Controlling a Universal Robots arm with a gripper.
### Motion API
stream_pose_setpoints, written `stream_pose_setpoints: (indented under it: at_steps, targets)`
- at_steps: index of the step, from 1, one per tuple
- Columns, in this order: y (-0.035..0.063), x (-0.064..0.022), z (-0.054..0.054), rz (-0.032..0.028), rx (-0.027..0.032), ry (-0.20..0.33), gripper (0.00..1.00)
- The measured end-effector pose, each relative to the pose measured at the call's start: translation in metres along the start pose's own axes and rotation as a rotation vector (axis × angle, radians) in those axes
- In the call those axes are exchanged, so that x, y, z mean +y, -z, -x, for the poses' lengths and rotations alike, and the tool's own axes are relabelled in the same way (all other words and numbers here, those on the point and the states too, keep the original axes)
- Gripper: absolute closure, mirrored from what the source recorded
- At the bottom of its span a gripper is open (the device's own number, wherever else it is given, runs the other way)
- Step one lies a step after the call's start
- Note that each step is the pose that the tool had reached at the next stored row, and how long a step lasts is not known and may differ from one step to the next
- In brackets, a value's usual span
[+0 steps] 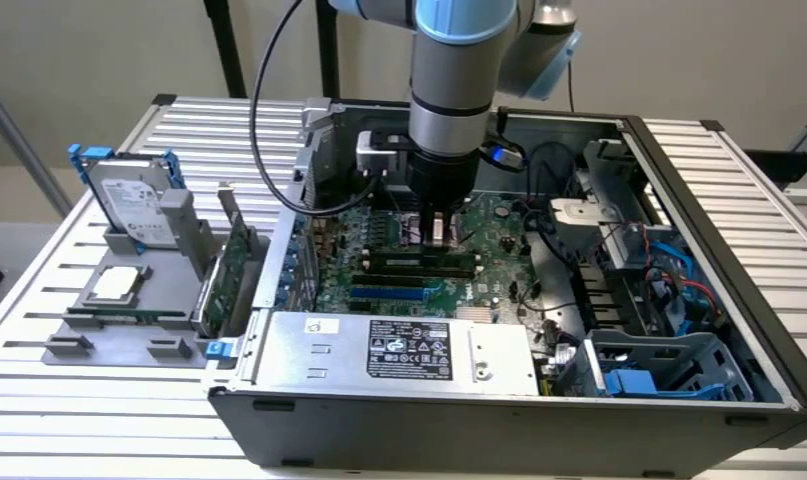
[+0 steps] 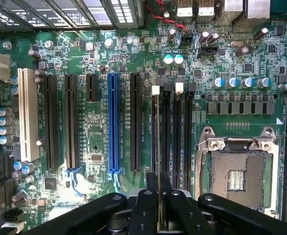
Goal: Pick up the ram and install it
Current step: 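Press down the ram until it locks into place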
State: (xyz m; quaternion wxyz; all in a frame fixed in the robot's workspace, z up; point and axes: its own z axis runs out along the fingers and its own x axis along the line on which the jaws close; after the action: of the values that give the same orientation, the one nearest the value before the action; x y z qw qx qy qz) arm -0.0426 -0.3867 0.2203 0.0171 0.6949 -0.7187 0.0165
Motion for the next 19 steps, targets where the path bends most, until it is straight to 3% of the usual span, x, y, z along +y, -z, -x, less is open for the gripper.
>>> stream_pose_setpoints:
  at_steps: [5, 6, 10, 16, 17, 19]
  targets:
    - [-0.0006, 0.0000, 0.000, 0.0003, -0.0002, 0.000, 1.00]
    - [-0.0006, 0.0000, 0.000, 0.0004, -0.0003, 0.000, 0.00]
    - [0.0019, 0.0000, 0.000, 0.0011, -0.0001, 0.000, 0.00]
    - [0.0166, 0.0001, -0.001, 0.0030, 0.0000, 0.000, 0.00]
    - [0.0191, 0.0001, -0.001, 0.0032, 0.0001, 0.000, 1.00]
    - [0.0217, 0.0001, -0.001, 0.0033, 0.0000, 0.000, 1.00]
